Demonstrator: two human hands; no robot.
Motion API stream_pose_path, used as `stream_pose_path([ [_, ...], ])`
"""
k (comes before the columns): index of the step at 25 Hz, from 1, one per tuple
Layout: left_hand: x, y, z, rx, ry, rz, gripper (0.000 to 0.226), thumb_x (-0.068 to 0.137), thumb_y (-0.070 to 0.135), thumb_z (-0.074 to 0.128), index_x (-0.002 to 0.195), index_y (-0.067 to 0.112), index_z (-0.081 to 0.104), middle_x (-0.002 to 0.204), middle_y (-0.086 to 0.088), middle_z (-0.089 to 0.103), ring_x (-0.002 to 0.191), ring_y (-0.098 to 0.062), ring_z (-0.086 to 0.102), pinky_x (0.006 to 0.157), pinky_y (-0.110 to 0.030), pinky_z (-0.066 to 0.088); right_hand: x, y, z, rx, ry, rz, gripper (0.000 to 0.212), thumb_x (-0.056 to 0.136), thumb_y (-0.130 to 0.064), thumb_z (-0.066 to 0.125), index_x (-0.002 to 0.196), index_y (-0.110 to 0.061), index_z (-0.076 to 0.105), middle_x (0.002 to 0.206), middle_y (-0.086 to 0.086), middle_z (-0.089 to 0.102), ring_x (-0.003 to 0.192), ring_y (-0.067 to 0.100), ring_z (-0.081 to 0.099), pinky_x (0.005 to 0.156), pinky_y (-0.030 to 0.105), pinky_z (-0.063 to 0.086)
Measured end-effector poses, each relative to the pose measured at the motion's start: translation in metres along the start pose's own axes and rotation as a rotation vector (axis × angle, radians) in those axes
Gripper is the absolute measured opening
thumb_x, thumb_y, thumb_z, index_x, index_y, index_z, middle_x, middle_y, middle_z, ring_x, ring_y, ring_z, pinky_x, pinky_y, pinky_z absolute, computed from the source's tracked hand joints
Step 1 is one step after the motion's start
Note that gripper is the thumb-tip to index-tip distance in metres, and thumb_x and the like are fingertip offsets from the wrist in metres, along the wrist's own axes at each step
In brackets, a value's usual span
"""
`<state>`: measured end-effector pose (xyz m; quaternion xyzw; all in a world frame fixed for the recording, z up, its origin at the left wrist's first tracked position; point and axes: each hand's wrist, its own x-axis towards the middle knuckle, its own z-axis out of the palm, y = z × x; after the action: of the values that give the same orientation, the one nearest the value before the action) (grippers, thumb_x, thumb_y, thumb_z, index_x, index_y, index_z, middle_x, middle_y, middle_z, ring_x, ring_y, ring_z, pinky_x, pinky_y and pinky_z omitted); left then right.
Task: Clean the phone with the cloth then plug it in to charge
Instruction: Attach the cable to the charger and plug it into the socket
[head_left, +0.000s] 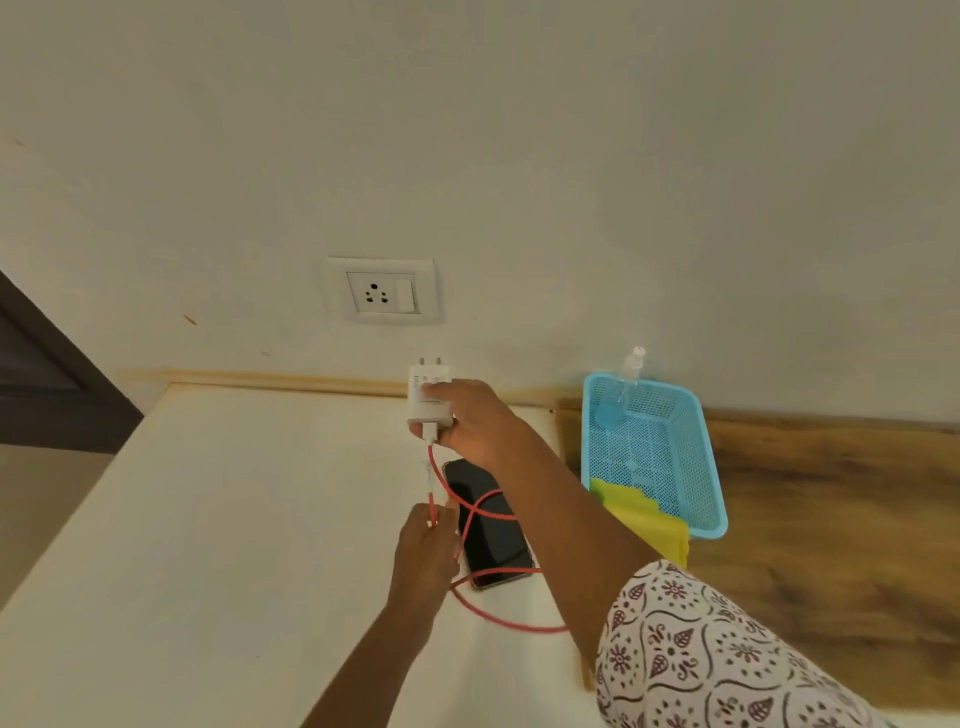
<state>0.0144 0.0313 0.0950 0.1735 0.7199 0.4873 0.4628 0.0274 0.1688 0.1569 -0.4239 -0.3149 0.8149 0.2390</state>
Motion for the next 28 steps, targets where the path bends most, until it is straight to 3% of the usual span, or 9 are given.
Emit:
stream_pose_path([
  [5,-0.008,0.002,-0.020,-0.109,0.069,0.233,0.029,0.090,0.038,0.049,0.082,0.010,0.050,0.056,-0.006,0.040,0.043,-0.010,0.034,0.038,-0.017,0.031,0.029,-0.011,0.029,-0.003,-0.053,-0.084,0.039,0.090,0.005,0.050,0.128,0.000,0.046,0.119,0.024,0.052,0.087,0.033,0.057,0.060,0.029,0.050],
  [7,-0.018,0.002,-0.027,-0.121,0.083,0.335,0.031,0.085,0.039,0.046,0.081,0.008,0.049,0.053,-0.003,0.045,0.045,-0.013,0.043,0.043,-0.023,0.040,0.039,-0.016,0.040,0.006,-0.078,-0.119,0.038,0.090,0.003,0.051,0.128,-0.001,0.047,0.128,0.025,0.051,0.095,0.034,0.056,0.062,0.029,0.054],
  [10,-0.038,0.002,-0.038,-0.180,0.125,0.420,0.022,0.096,0.014,0.038,0.078,0.010,0.049,0.069,0.000,0.069,0.068,-0.013,0.067,0.070,-0.032,0.053,0.046,-0.018,0.053,0.018,-0.087,-0.137,0.038,0.090,0.003,0.052,0.128,-0.002,0.048,0.130,0.023,0.052,0.099,0.033,0.056,0.080,0.038,0.053],
  [12,-0.051,0.006,-0.049,-0.322,0.083,0.392,0.025,0.097,0.002,0.032,0.077,0.009,0.046,0.070,-0.014,0.071,0.070,-0.026,0.070,0.069,-0.032,0.056,0.049,-0.018,0.058,0.026,-0.067,-0.154,0.037,0.090,0.003,0.052,0.127,0.000,0.049,0.130,0.023,0.052,0.099,0.033,0.056,0.081,0.038,0.052],
  [15,-0.071,0.009,-0.058,-0.572,0.025,0.171,0.025,0.096,0.002,0.028,0.074,0.005,0.038,0.046,-0.021,0.058,0.042,-0.034,0.060,0.046,-0.033,0.055,0.051,-0.015,0.061,0.049,-0.014,-0.174,0.035,0.089,0.003,0.054,0.125,0.002,0.051,0.129,0.024,0.053,0.100,0.035,0.057,0.080,0.038,0.053],
  [17,-0.084,0.002,-0.056,-0.552,0.079,0.122,0.028,0.096,0.003,0.032,0.070,0.002,0.044,0.034,-0.015,0.040,0.025,-0.025,0.039,0.032,-0.029,0.045,0.049,-0.012,0.065,0.048,0.029,-0.187,0.035,0.088,0.003,0.057,0.122,0.004,0.053,0.127,0.024,0.055,0.101,0.037,0.059,0.076,0.039,0.056],
  [21,-0.095,-0.006,-0.053,-0.363,0.116,0.179,0.034,0.089,-0.002,0.048,0.059,0.007,0.062,0.037,-0.008,0.028,0.031,-0.007,0.018,0.036,-0.011,0.020,0.054,-0.017,0.078,-0.007,0.183,-0.212,0.037,0.082,-0.001,0.066,0.118,0.003,0.056,0.119,0.022,0.062,0.095,0.035,0.065,0.077,0.041,0.059],
  [24,-0.087,0.004,-0.056,-0.343,0.085,0.168,0.023,0.086,0.008,0.054,0.066,0.009,0.067,0.043,-0.009,0.025,0.035,-0.008,0.016,0.038,-0.013,0.017,0.056,-0.027,0.088,0.004,0.252,-0.180,0.037,0.081,0.002,0.066,0.116,0.000,0.055,0.112,0.020,0.064,0.089,0.037,0.067,0.075,0.043,0.059],
  [28,-0.078,0.021,-0.054,-0.293,0.135,0.242,0.019,0.083,0.021,0.056,0.068,0.017,0.067,0.046,-0.008,0.028,0.034,-0.008,0.018,0.034,-0.014,0.019,0.056,-0.042,0.095,0.013,0.289,-0.161,0.035,0.081,0.004,0.063,0.114,0.002,0.052,0.080,0.013,0.056,0.064,0.028,0.059,0.054,0.036,0.056],
])
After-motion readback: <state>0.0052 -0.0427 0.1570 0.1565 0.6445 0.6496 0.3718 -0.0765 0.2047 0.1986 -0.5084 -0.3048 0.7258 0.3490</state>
